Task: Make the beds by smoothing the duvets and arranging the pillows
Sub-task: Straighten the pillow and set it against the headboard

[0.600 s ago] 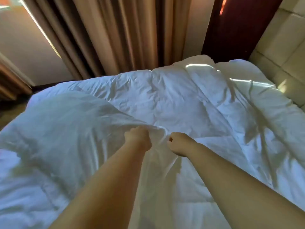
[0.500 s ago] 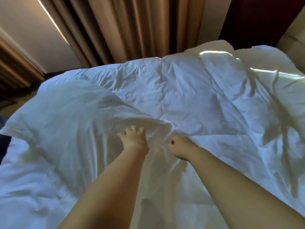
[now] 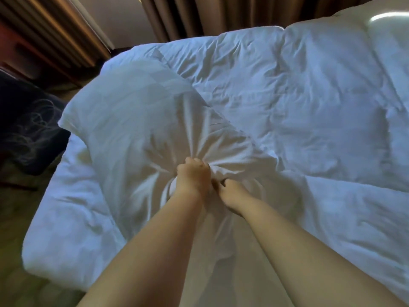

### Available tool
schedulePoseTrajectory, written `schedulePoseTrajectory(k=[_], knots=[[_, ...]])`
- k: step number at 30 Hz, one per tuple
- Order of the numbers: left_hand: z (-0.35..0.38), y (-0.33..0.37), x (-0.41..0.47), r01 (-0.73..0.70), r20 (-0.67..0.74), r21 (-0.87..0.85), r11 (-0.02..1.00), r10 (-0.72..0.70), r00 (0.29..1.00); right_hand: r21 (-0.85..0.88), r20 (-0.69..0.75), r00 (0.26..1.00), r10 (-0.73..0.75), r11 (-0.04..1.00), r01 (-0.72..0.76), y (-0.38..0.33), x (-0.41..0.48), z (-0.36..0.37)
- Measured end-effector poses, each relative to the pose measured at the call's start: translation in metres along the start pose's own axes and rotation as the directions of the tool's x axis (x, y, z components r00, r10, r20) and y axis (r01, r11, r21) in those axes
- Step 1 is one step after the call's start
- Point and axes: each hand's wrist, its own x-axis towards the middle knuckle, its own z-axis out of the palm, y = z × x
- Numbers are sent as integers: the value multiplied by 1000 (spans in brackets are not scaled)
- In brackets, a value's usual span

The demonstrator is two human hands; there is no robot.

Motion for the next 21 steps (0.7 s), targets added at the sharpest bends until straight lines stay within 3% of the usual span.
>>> schedulePoseTrajectory(k=[4, 7, 10, 15, 18, 21], knots=[[-5, -32, 0, -102, 84, -60, 993, 107, 991, 300, 9, 1000, 22, 954, -24, -21, -3, 30], [-11, -52, -11, -94, 143, -192, 977, 123, 982, 578, -24, 997, 79, 814, -51, -37, -13, 41], [-18, -71, -22, -72, 149, -341, 937, 129, 980, 689, -90, 988, 128, 724, -31, -55, -25, 54], [-47, -111, -41, -93, 25, -640, 763, 141, 990, 615, -442, 885, 145, 767, 181, -113, -57, 49], [-104, -150, -57, -143, -114, -842, 519, 88, 990, 446, -633, 771, 67, 846, 292, -179, -97, 22], [-168, -190, -70, -235, -253, -945, 228, -52, 966, 214, -767, 635, -91, 897, 387, -254, -147, -13]])
